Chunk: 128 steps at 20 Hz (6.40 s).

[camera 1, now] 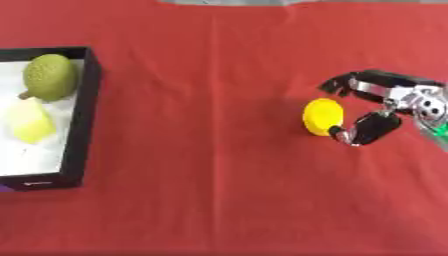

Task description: Pick up the objects with one hand, pass them to the other hand, and then place them into the box on the other side of the table.

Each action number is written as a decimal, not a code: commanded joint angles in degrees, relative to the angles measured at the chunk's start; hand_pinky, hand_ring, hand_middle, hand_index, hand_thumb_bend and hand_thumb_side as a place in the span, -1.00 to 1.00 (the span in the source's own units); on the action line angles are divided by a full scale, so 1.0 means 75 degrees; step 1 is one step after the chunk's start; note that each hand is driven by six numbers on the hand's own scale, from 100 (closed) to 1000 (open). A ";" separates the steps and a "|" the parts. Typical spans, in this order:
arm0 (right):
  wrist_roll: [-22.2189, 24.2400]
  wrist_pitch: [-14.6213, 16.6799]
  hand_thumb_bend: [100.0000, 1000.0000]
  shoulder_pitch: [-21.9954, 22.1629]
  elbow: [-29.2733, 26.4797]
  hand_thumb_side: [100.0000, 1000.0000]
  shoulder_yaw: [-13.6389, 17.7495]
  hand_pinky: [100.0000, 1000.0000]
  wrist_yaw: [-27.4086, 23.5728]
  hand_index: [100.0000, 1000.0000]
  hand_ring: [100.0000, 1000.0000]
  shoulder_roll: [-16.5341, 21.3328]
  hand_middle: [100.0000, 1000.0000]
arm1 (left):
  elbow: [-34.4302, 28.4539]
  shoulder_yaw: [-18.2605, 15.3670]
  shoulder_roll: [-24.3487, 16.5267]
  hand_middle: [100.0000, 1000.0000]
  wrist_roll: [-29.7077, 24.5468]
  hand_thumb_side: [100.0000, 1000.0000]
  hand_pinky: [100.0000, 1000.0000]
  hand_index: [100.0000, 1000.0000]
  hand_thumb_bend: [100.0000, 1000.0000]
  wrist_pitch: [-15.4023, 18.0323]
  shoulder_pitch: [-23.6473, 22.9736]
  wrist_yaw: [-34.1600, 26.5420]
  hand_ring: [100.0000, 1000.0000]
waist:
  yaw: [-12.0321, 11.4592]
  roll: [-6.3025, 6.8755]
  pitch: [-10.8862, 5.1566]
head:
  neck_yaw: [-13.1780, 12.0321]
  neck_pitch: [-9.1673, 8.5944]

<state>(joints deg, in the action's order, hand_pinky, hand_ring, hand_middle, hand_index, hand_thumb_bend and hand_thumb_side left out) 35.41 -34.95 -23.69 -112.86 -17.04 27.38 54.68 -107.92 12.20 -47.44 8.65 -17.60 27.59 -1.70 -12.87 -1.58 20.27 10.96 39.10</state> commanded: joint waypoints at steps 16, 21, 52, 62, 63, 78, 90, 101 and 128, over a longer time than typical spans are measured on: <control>-0.0207 -0.0103 -0.64 -0.0160 0.0484 -0.98 -0.0043 0.84 0.0387 0.77 0.72 0.0011 0.65 | -0.0064 -0.0071 -0.0077 0.44 -0.0013 0.84 0.75 0.46 -1.00 0.0015 0.0098 0.0052 0.49 | -0.0057 0.0052 0.0008 | 0.0102 -0.0163; -0.0415 -0.0126 -0.74 -0.0161 0.0604 -0.91 -0.0060 0.81 0.0395 0.46 0.68 -0.0043 0.50 | -0.0079 -0.0085 -0.0065 0.45 -0.0009 0.84 0.75 0.46 -1.00 0.0017 0.0099 0.0041 0.49 | -0.0073 0.0050 0.0017 | 0.0081 -0.0164; -0.6591 0.0471 -1.00 -0.0666 -0.0231 -0.27 0.0016 0.46 -0.2795 0.13 0.22 -0.1523 0.08 | -0.0164 -0.0224 -0.0242 0.44 0.0243 0.68 0.70 0.44 -1.00 0.0141 0.0282 -0.0218 0.46 | 0.0143 0.0226 -0.0261 | -0.0054 -0.0082; -0.8057 0.1134 -1.00 -0.0904 -0.0231 -0.21 -0.1050 0.46 -0.2920 0.12 0.20 -0.2192 0.07 | -0.0471 -0.0005 -0.0403 0.43 -0.0192 0.58 0.66 0.45 -1.00 0.0436 0.0874 -0.0575 0.43 | 0.0110 0.0276 -0.0311 | -0.0056 -0.0099; -0.8107 0.1198 -1.00 -0.0939 -0.0231 -0.21 -0.1132 0.46 -0.2852 0.12 0.20 -0.2238 0.07 | -0.0531 0.0044 -0.0421 0.43 -0.0326 0.59 0.66 0.45 -1.00 0.0438 0.0940 -0.0622 0.43 | 0.0104 0.0283 -0.0313 | -0.0052 -0.0097; -0.7629 0.1641 -1.00 -0.1425 -0.0231 -0.52 -0.2146 0.47 -0.1512 0.11 0.19 -0.2474 0.07 | -0.0890 0.1154 -0.0628 0.45 -0.3288 0.83 0.65 0.53 -1.00 -0.0280 0.2247 -0.0427 0.46 | 0.0031 0.0340 -0.0371 | -0.0132 -0.0048; -0.7109 0.1821 -1.00 -0.1730 -0.0231 -0.84 -0.2524 0.47 -0.0864 0.11 0.20 -0.2609 0.08 | -0.0890 0.2066 -0.0303 0.46 -0.4835 1.00 0.65 0.59 -1.00 -0.0935 0.3123 0.0244 0.49 | -0.0018 0.0393 -0.0386 | -0.0148 0.0007; -0.6630 0.2051 -1.00 -0.1944 -0.0231 -1.00 -0.2764 0.48 -0.0093 0.10 0.19 -0.2720 0.07 | -0.0890 0.2517 0.0108 0.50 -0.5141 1.00 0.71 0.66 -1.00 -0.1600 0.3563 0.0833 0.54 | -0.0084 0.0383 -0.0371 | -0.0180 0.0035; -0.6240 0.1789 -1.00 -0.2021 -0.0231 -1.00 -0.2855 0.44 0.0609 0.08 0.14 -0.2741 0.06 | -0.0890 0.2782 0.0710 0.47 -0.6170 0.90 0.77 0.70 -0.66 -0.1861 0.3857 0.1486 0.56 | -0.0163 0.0351 -0.0325 | -0.0107 0.0054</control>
<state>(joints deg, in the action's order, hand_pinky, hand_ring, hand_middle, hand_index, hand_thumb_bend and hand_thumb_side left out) -11.24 -21.23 -38.28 -113.43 -38.93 31.46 33.05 -113.93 33.71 -41.41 -36.42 -31.02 55.50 9.22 -13.99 0.98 18.95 10.10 39.64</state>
